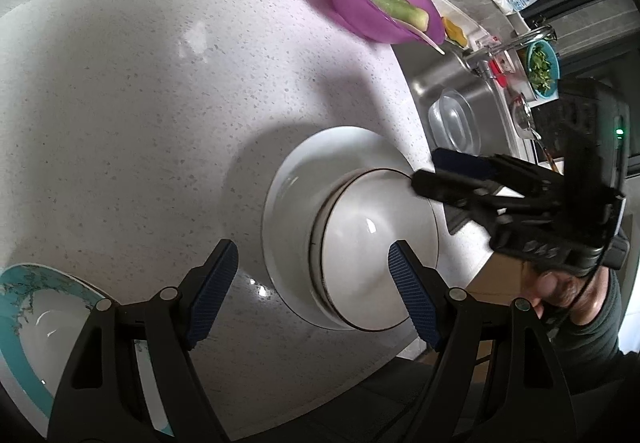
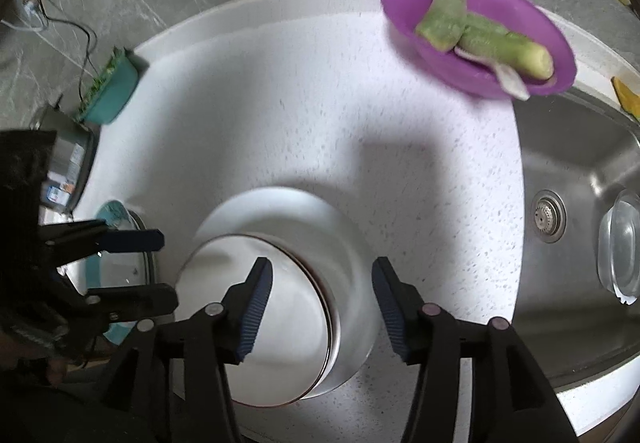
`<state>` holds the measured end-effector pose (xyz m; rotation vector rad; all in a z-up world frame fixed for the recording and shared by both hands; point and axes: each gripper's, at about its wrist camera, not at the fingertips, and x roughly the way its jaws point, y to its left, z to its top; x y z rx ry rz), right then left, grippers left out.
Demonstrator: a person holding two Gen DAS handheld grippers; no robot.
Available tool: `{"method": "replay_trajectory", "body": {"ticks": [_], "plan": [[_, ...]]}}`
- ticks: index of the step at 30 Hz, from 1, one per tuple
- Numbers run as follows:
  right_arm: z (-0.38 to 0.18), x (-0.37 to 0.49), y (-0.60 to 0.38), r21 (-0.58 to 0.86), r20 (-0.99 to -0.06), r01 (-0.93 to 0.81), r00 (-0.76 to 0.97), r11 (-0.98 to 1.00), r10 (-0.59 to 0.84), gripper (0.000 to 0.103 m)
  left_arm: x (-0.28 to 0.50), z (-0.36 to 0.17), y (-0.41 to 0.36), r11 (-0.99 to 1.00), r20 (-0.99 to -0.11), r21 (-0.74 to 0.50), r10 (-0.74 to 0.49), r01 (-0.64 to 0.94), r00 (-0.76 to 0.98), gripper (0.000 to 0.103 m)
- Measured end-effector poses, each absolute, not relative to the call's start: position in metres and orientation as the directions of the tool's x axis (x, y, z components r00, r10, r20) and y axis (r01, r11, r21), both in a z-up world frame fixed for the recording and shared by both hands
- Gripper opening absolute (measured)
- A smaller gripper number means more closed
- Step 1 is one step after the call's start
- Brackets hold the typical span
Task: Organize plates and bowls
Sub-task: 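Move both tools to the nested bowl stack and close on its rim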
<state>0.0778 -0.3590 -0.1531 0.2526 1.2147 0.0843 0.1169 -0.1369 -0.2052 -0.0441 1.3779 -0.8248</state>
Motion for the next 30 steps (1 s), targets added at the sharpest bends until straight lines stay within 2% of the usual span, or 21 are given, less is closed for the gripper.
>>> {"method": "replay_trajectory", "body": {"ticks": [7,14,30], "plan": [[-0.128,0.05,-0.395,0.27,-0.871,0.132,0.457,0.954,0.183,0.057,0.118,-0.199,-0.12,0.754,-0.884,-0.359,-0.463,0.55,0.058,0.077],[-0.164,0.016,-0.407,0.316,-0.898,0.166,0.371,0.934,0.238,0.057,0.134,-0.209,-0.107,0.753,-0.932,-0.246,-0.356,0.61,0.063,0.077],[-0.208,0.02,-0.386,0.323,-0.916,0.122,0.289,0.938,0.278,0.057,0.145,-0.262,-0.145,0.709,-0.961,-0.202,-0.277,0.676,0.003,0.078]]}}
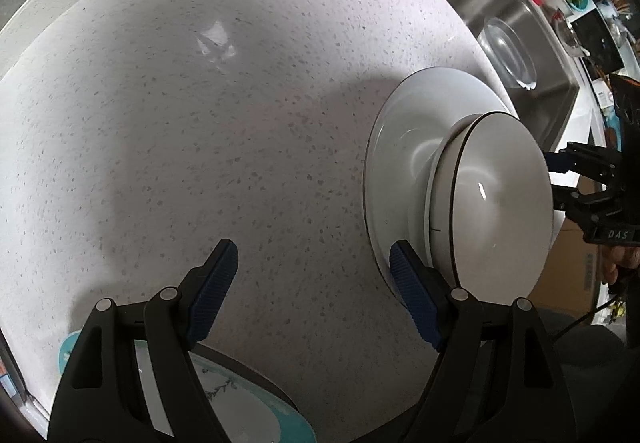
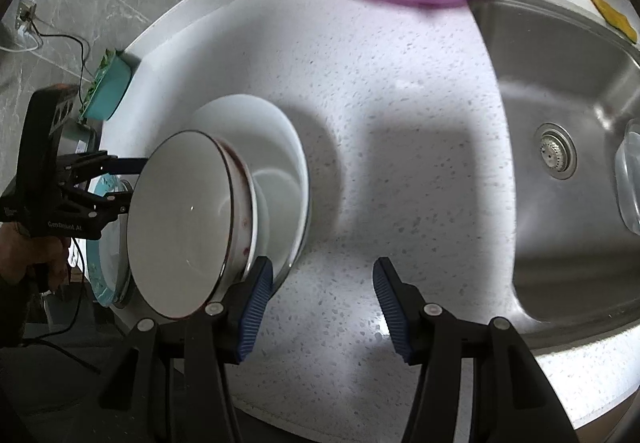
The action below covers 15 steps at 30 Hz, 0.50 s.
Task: Organize plates and bowls
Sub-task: 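Move both tools to the nested bowl stack and close on its rim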
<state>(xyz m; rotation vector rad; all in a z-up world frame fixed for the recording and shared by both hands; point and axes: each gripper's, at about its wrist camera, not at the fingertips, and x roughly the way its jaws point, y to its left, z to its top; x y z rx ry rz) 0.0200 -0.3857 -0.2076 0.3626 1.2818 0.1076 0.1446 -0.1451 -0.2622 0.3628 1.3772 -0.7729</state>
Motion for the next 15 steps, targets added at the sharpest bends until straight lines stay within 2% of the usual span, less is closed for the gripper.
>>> {"method": "replay_trajectory", "body": {"ticks": [2,9,12,15], "plan": [[-0.209,0.021,-0.384,0.31,-0.918,0.119,0.294,0.943,0.265,0.056,0.148,-0.265,-0.146,0.711,-0.964,-0.187,-0.267,0.677,0.014,0.084],[-0.207,0.018,-0.385,0.286,-0.918,0.13,0.322,0.949,0.233,0.056,0.15,-0.272,-0.151,0.723,-0.957,-0.215,-0.291,0.657,0.007,0.09],[-0.217,0.016,-0.4,0.41,-0.883,0.212,0.337,0.887,0.328,0.052,0.154,-0.279,-0.157,0.727,-0.959,-0.212,-0.282,0.653,0.003,0.09],[-0.219,0.013,-0.403,0.427,-0.875,0.231,0.35,0.874,0.335,0.052,0.159,-0.284,-0.162,0.731,-0.955,-0.23,-0.298,0.642,-0.002,0.088]]}}
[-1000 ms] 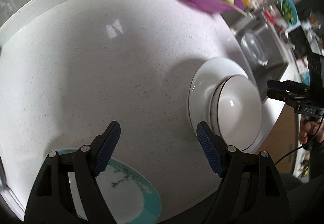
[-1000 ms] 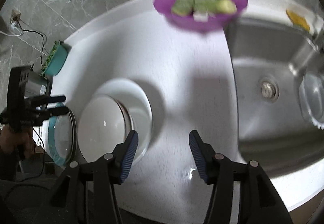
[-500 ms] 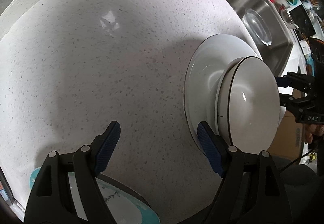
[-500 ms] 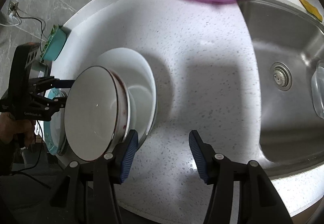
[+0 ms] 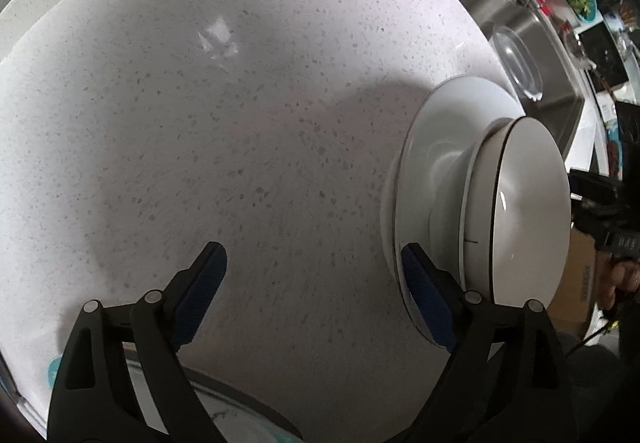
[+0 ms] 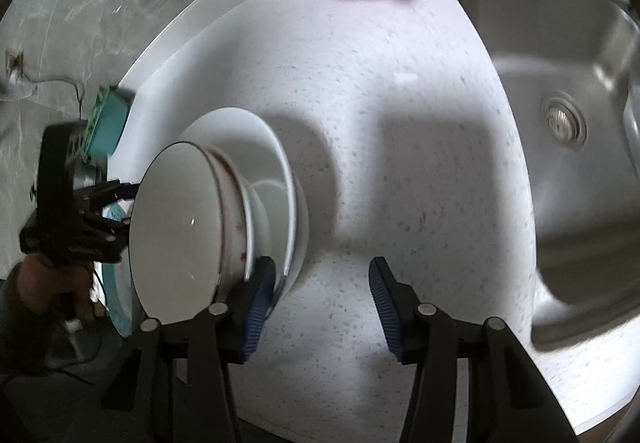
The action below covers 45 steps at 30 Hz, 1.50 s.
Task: Organize plates and bowls
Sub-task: 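Move both tools to the nested bowl stack and close on its rim, then lift the nested bowl stack with both tools and carry it over the teal plates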
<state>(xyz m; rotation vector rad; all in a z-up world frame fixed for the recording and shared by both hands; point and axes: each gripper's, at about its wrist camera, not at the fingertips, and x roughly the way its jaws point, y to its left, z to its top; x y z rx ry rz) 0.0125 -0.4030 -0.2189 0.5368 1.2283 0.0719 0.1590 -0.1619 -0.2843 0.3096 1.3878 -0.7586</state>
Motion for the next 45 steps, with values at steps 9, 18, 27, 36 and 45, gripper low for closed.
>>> {"method": "replay_trajectory", "body": {"ticks": [9,18,27,36,45], "plan": [[-0.214,0.01,-0.396,0.388,-0.884,0.208,0.359,0.898,0.299,0.05,0.161,-0.279,-0.178,0.693,-0.952,-0.191,-0.303,0.695,0.04,0.083],[-0.208,0.008,-0.388,0.351,-0.893,0.168,0.355,0.921,0.276,0.049,0.165,-0.279,-0.18,0.658,-0.945,-0.209,-0.327,0.723,0.024,0.083],[-0.216,0.012,-0.395,0.37,-0.908,0.226,0.294,0.901,0.299,0.062,0.164,-0.279,-0.172,0.646,-0.943,-0.223,-0.332,0.73,0.005,0.084],[-0.209,0.016,-0.394,0.39,-0.891,0.265,0.349,0.882,0.289,0.03,0.163,-0.283,-0.174,0.641,-0.944,-0.222,-0.33,0.735,0.002,0.084],[-0.226,0.02,-0.375,0.411,-0.885,0.23,0.335,0.882,0.324,0.026,0.153,-0.288,-0.19,0.621,-0.944,-0.226,-0.328,0.75,-0.012,0.082]]}}
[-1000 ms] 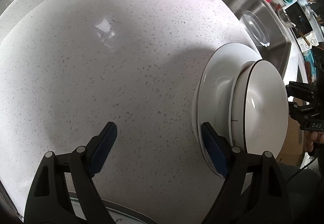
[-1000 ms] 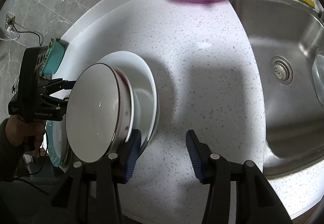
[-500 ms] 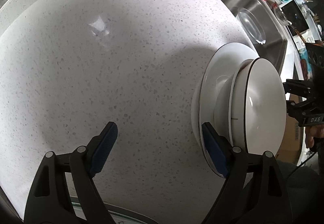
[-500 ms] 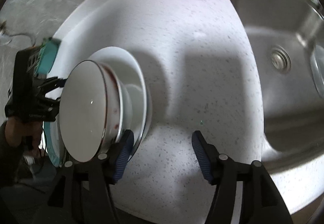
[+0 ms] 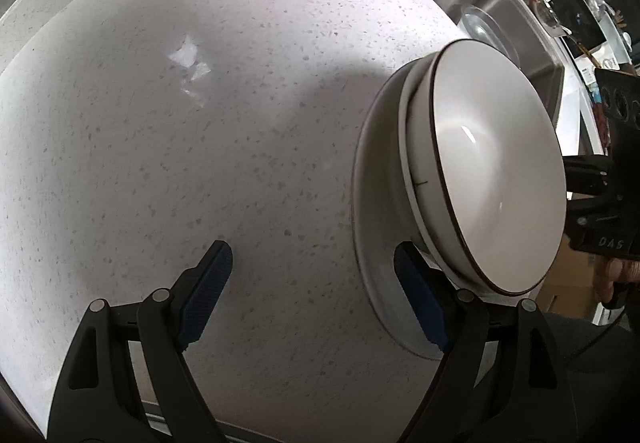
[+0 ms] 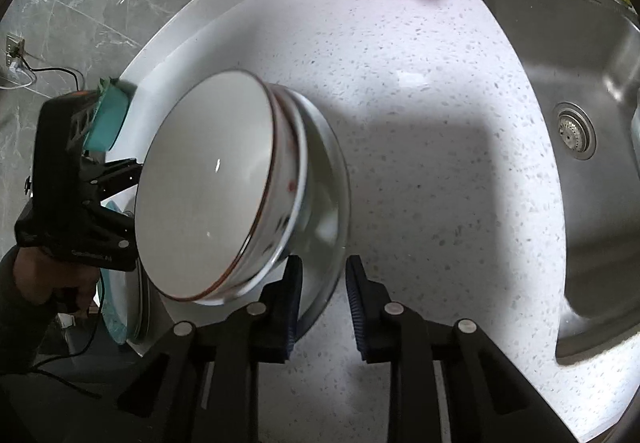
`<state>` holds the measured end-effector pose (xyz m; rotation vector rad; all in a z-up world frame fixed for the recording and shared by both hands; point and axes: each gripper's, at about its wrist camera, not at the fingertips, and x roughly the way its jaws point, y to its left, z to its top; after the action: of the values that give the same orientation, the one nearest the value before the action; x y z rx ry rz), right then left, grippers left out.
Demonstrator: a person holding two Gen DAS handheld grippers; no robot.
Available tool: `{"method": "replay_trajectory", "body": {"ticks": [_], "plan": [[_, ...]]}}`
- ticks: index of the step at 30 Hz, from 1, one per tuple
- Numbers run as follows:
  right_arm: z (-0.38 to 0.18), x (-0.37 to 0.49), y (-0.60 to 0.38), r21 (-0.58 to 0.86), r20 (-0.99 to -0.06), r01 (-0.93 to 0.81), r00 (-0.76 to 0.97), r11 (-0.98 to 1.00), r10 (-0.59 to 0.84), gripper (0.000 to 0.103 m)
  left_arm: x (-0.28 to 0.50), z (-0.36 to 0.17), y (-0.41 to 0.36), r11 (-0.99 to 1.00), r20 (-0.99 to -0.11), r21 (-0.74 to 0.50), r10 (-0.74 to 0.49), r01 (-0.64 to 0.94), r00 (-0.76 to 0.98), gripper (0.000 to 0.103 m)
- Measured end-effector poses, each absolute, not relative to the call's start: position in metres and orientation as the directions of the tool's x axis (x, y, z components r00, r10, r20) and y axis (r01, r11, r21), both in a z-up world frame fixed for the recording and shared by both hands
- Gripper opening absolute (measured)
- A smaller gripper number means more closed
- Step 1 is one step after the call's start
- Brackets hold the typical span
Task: Organize plates and bowls
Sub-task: 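Lift the nested bowl stack with both tools and carry it over the teal plates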
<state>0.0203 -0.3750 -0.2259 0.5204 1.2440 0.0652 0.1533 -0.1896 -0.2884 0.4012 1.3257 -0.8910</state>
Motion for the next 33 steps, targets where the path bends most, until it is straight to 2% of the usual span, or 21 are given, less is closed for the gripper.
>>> {"method": "replay_trajectory", "body": {"ticks": [5,15,18,19,20,23,33], "plan": [[-0.228,0.025,-0.372,0.373,-0.9,0.242,0.328,0.895,0.287,0.026,0.153,-0.291,-0.196,0.635,-0.953,-0.19,-0.301,0.749,0.014,0.075],[-0.233,0.033,-0.371,0.379,-0.899,0.308,0.347,0.873,0.267,0.027,0.153,-0.291,-0.221,0.629,-0.962,-0.136,-0.27,0.766,0.051,0.073],[-0.232,0.032,-0.371,0.36,-0.902,0.305,0.353,0.882,0.247,0.026,0.151,-0.29,-0.227,0.608,-0.953,-0.158,-0.299,0.778,0.04,0.05],[-0.232,0.033,-0.371,0.354,-0.905,0.305,0.352,0.884,0.241,0.025,0.15,-0.289,-0.231,0.597,-0.949,-0.182,-0.313,0.782,0.018,0.038],[-0.231,0.033,-0.371,0.351,-0.905,0.309,0.352,0.884,0.237,0.025,0.15,-0.29,-0.234,0.593,-0.948,-0.195,-0.319,0.781,0.006,0.03],[-0.231,0.035,-0.372,0.345,-0.906,0.321,0.359,0.882,0.224,0.025,0.149,-0.291,-0.242,0.585,-0.941,-0.234,-0.337,0.777,-0.03,0.023],[-0.23,0.027,-0.379,0.357,-0.897,0.309,0.378,0.881,0.23,0.024,0.151,-0.29,-0.241,0.572,-0.937,-0.237,-0.349,0.785,-0.029,0.018]]}}
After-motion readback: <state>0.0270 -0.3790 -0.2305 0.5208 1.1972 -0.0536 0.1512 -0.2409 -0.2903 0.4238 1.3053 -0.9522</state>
